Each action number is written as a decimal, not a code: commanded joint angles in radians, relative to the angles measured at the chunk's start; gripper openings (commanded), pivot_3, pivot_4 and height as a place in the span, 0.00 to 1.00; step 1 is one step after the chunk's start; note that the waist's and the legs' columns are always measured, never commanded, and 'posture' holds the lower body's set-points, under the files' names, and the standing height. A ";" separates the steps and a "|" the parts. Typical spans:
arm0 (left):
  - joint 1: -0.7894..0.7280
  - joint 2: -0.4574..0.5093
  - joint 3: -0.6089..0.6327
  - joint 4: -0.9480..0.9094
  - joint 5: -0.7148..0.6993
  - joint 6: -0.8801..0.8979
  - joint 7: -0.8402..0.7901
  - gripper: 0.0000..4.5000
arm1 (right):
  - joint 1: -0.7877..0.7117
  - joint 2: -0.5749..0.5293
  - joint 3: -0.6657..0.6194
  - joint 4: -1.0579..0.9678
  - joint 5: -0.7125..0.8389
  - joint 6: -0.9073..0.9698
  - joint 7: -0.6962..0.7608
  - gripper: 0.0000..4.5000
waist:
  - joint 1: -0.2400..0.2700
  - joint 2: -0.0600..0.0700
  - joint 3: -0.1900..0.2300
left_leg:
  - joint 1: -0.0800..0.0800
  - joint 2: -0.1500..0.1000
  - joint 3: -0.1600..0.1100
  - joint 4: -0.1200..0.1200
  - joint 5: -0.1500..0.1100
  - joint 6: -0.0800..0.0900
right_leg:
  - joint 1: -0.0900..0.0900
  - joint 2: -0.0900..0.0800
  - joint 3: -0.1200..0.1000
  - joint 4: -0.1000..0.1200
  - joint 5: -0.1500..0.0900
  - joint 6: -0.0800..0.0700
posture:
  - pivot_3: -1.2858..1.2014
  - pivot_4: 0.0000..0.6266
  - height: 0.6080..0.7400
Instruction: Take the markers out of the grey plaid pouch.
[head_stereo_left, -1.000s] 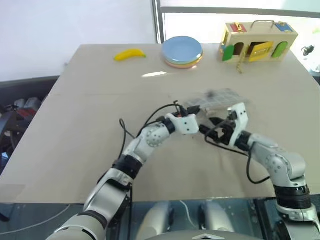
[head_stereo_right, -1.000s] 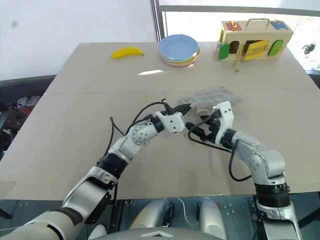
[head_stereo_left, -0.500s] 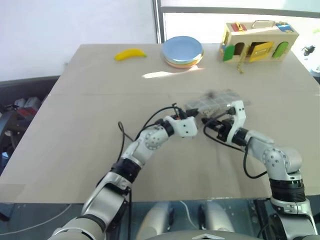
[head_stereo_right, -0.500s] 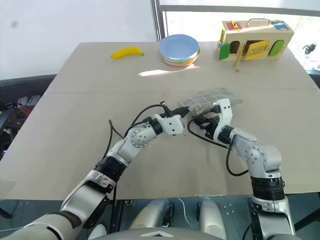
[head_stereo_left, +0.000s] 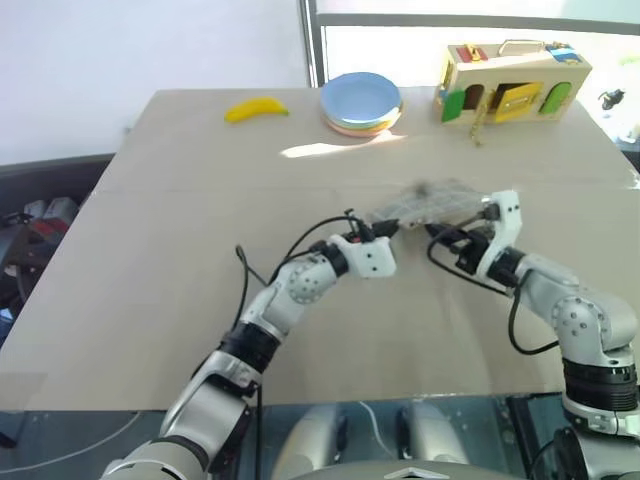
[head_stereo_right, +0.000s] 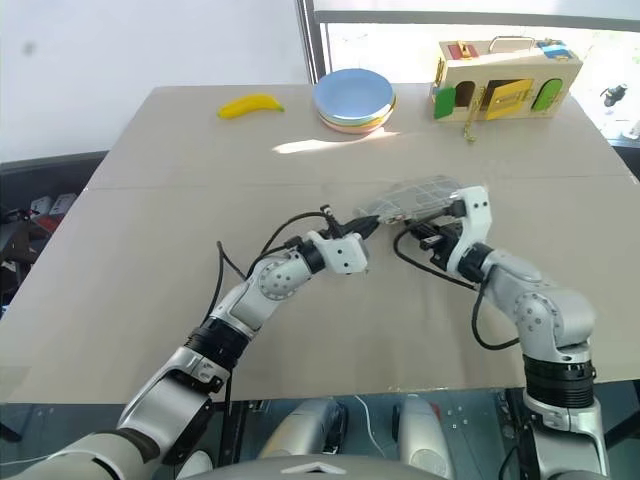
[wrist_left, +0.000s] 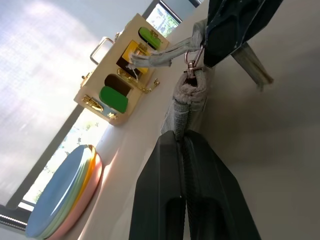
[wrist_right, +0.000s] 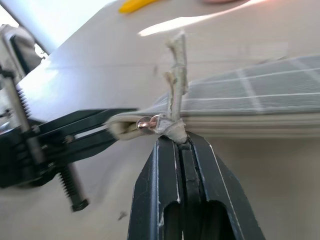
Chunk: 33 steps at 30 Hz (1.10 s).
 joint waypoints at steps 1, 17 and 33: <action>0.028 0.034 0.055 -0.077 -0.032 0.033 -0.011 0.00 | -0.035 -0.047 -0.117 0.055 -0.028 -0.071 -0.022 0.01 | -0.002 0.000 0.000 | 0.000 0.000 0.000 0.000 0.000 0.000 | 0.000 0.000 0.000 0.000 0.000 0.000 | 0.52 0.24 1.00; 0.158 0.102 0.151 -0.334 -0.153 0.223 -0.112 0.00 | -0.190 -0.167 -0.271 0.530 -0.214 -0.291 -0.225 0.01 | -0.005 0.001 0.000 | 0.001 0.001 0.003 0.000 0.000 0.000 | 0.000 0.000 0.003 0.000 0.000 0.000 | 0.52 0.24 1.00; 0.151 -0.005 0.160 -0.358 -0.247 0.367 -0.135 0.00 | -0.078 -0.393 0.040 0.079 -0.204 -0.343 0.383 0.60 | 0.000 0.002 0.000 | 0.001 0.001 0.003 0.002 0.000 0.001 | 0.001 0.000 0.002 0.000 0.000 0.000 | 0.52 0.24 1.00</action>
